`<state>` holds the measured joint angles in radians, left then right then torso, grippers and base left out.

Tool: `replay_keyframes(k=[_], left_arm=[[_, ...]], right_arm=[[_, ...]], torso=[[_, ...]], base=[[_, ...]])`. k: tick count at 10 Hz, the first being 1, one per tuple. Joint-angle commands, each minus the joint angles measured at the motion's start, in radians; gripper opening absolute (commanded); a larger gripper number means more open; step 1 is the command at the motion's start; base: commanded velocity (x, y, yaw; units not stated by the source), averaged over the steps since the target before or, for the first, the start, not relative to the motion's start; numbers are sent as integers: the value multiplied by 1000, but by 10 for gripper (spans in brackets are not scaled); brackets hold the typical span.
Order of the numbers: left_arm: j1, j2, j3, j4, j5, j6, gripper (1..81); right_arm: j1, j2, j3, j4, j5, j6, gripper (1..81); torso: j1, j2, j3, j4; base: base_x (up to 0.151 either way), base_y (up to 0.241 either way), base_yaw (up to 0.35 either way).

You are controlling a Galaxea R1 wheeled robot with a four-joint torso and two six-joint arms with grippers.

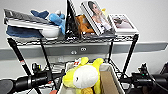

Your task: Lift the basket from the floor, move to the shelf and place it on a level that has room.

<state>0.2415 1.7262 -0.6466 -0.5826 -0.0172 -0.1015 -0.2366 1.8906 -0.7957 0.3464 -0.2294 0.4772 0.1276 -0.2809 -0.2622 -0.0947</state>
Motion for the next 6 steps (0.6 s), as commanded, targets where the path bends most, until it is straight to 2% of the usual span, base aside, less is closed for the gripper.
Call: replay_keyframes(k=[1,6], left_arm=[[-133,38,-70,-13,5,13,10],[-188,199,-265,6,-24,14,10]], right_arm=[[194,43,-28,82,73,-3,10],[236,184,-221,57,68,-6,10]], torso=[[0,0,0,0],[0,0,0,0]], base=[[0,0,0],[0,0,0]])
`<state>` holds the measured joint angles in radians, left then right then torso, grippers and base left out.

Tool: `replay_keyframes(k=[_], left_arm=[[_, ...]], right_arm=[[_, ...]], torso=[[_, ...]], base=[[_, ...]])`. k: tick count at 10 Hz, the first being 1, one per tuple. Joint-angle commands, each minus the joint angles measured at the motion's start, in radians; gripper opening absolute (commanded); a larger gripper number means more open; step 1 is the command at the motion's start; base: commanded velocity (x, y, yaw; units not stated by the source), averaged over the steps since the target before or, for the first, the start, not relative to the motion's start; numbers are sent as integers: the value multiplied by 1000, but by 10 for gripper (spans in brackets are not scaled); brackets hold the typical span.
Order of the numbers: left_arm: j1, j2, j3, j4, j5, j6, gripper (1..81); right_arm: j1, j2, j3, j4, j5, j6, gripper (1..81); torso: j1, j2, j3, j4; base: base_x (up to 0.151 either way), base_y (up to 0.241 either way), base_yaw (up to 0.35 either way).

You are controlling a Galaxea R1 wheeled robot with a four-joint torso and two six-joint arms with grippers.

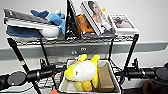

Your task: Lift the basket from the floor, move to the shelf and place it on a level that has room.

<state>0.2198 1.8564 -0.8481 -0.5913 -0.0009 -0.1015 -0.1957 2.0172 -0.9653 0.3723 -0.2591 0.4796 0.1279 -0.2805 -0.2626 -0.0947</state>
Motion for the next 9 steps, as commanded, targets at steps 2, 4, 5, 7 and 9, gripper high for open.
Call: replay_keyframes(k=[2,4,5,7,9], left_arm=[[-194,139,-163,25,-36,14,10],[-233,185,-241,25,-28,14,10],[-240,210,-281,30,-25,14,10],[-251,275,-396,31,2,14,10],[-266,342,-499,33,50,14,10]], right_arm=[[247,117,-149,26,90,-7,10],[308,185,-245,26,86,-7,10],[318,221,-302,17,83,-7,10],[327,294,-423,-32,78,-9,10],[319,361,-529,-58,57,-9,10]], torso=[[0,0,0,0],[0,0,0,0],[0,0,0,0],[1,1,-1,0],[1,1,-1,0]], base=[[0,0,0],[0,0,0],[0,0,0],[0,0,0],[0,0,0]])
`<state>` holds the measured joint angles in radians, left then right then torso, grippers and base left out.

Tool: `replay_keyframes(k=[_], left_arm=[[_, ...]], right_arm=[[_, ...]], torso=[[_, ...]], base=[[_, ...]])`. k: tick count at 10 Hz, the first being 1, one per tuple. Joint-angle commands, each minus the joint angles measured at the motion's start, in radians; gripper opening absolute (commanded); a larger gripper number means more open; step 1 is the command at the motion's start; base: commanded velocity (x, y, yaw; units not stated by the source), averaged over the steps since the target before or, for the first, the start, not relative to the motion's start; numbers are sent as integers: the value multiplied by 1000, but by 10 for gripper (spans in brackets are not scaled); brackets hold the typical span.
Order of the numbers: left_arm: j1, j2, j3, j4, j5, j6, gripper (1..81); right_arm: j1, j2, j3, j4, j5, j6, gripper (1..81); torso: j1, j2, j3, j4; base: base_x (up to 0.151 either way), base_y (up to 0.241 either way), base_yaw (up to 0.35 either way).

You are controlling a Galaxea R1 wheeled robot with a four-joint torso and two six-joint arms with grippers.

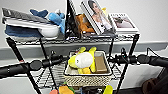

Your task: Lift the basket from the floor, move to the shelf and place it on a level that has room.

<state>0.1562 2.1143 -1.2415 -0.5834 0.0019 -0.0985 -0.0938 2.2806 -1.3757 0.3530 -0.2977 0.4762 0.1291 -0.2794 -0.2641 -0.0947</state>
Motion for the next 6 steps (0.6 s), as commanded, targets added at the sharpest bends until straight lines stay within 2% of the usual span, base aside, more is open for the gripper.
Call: replay_keyframes(k=[1,2,6], left_arm=[[-214,101,-138,25,59,11,10],[-218,128,-205,25,67,11,10],[-244,260,-430,43,173,11,10]], right_arm=[[211,131,-164,-52,91,-5,10],[205,176,-224,-58,91,-5,10],[200,292,-403,-62,91,-11,10]], torso=[[0,0,0,0],[0,0,0,0],[2,1,-1,0]], base=[[0,0,0],[0,0,0],[0,0,0]])
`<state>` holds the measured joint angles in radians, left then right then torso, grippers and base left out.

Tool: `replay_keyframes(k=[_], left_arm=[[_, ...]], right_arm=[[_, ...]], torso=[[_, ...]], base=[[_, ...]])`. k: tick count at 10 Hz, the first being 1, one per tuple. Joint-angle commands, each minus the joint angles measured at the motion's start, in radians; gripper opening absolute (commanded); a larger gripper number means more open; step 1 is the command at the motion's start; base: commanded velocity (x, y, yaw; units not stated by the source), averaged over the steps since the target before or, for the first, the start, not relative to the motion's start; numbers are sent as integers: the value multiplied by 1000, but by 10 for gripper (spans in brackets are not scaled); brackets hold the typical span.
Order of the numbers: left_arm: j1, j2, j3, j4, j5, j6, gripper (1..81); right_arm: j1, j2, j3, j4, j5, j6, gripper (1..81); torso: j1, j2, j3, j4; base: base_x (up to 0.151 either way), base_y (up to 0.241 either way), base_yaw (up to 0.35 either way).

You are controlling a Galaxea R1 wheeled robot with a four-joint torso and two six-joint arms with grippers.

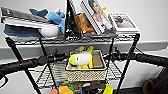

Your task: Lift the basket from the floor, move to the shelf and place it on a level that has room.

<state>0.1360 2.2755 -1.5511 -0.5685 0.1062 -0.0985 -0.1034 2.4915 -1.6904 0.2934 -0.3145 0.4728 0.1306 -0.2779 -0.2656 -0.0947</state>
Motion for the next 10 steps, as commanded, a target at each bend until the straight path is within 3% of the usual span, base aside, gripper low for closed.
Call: replay_keyframes(k=[1,3,6,7,8,10], left_arm=[[-224,127,-162,32,81,11,10],[-223,170,-231,67,148,11,10],[-226,150,-225,64,173,11,10],[-224,144,-215,73,176,11,811],[-224,130,-189,73,181,11,811],[-239,118,-169,58,211,10,811]], right_arm=[[205,89,-103,-7,106,-8,10],[175,86,-122,-17,106,-8,10],[147,75,-121,-22,106,-10,10],[148,69,-109,-22,107,-10,10],[148,63,-95,-25,107,-10,811],[161,27,-39,-22,107,-2,811]], torso=[[0,0,0,0],[0,0,0,0],[0,0,0,0],[0,0,0,0],[0,0,0,0],[0,0,0,0]], base=[[0,0,0],[0,0,0],[0,0,0],[0,0,0],[0,0,0],[0,0,0]])
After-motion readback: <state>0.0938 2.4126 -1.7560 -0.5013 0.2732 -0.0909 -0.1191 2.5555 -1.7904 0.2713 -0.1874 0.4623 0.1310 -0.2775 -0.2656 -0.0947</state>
